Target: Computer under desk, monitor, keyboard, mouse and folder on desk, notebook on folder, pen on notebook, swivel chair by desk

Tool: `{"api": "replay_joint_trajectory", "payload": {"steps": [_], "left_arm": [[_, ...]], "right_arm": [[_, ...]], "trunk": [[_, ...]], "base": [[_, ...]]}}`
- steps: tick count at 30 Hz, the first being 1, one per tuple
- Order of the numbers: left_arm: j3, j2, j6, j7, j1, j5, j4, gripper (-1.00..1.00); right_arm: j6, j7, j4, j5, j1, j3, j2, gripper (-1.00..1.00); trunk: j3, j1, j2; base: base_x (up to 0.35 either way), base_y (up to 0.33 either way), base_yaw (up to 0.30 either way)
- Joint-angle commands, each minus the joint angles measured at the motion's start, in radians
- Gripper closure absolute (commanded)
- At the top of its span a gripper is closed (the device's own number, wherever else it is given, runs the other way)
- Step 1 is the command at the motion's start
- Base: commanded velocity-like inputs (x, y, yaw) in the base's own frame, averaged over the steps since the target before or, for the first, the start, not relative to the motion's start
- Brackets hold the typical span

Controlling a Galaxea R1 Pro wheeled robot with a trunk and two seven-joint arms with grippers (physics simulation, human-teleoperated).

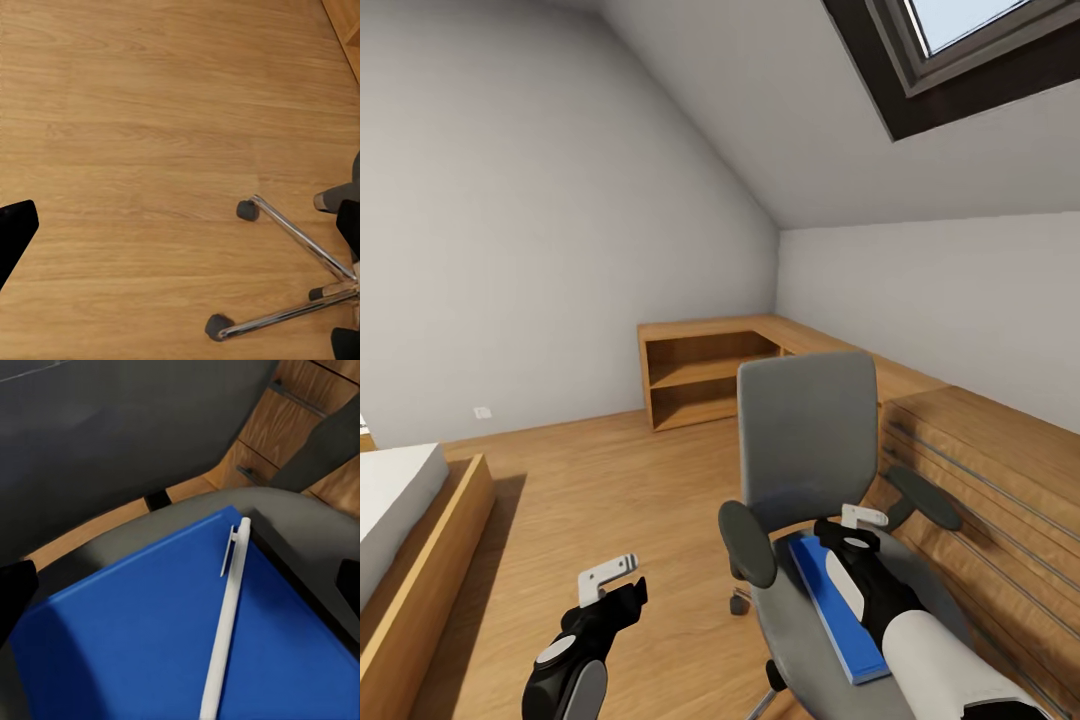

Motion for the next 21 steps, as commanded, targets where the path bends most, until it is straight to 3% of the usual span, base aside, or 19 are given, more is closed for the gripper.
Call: {"api": "replay_joint_trajectory", "payload": {"steps": [1,9,16,21], "left_arm": [[-0.002,0.0,0.001,0.011,-0.001,0.011,-0.001,-1.0],[-0.003,-0.001,0.001,0.012,-0.001,0.01,-0.001,-1.0],[-0.002,-0.001,0.001,0.012,-0.001,0.011,-0.001,-1.0],[-0.003,-0.001,0.0,0.014,-0.001,0.01,-0.001,-1.0]], "right_arm": [[0.008,-0.009,-0.001,-0.007,0.0,0.008,-0.001,-1.0],[0.011,-0.01,0.001,-0.007,0.0,0.007,-0.003,-1.0],[0.013,-0.011,0.001,-0.007,0.0,0.006,-0.004,-1.0],[0.013,-0.012,0.002,-0.007,0.0,0.005,-0.004,-1.0]], "trunk": [[-0.001,0.0,-0.001],[-0.017,0.019,-0.036],[-0.017,0.019,-0.036],[-0.032,0.038,-0.071]], "base": [[0.004,0.0,0.0],[0.001,0.0,0.0],[0.0,0.0,0.0],[0.0,0.0,0.0]]}}
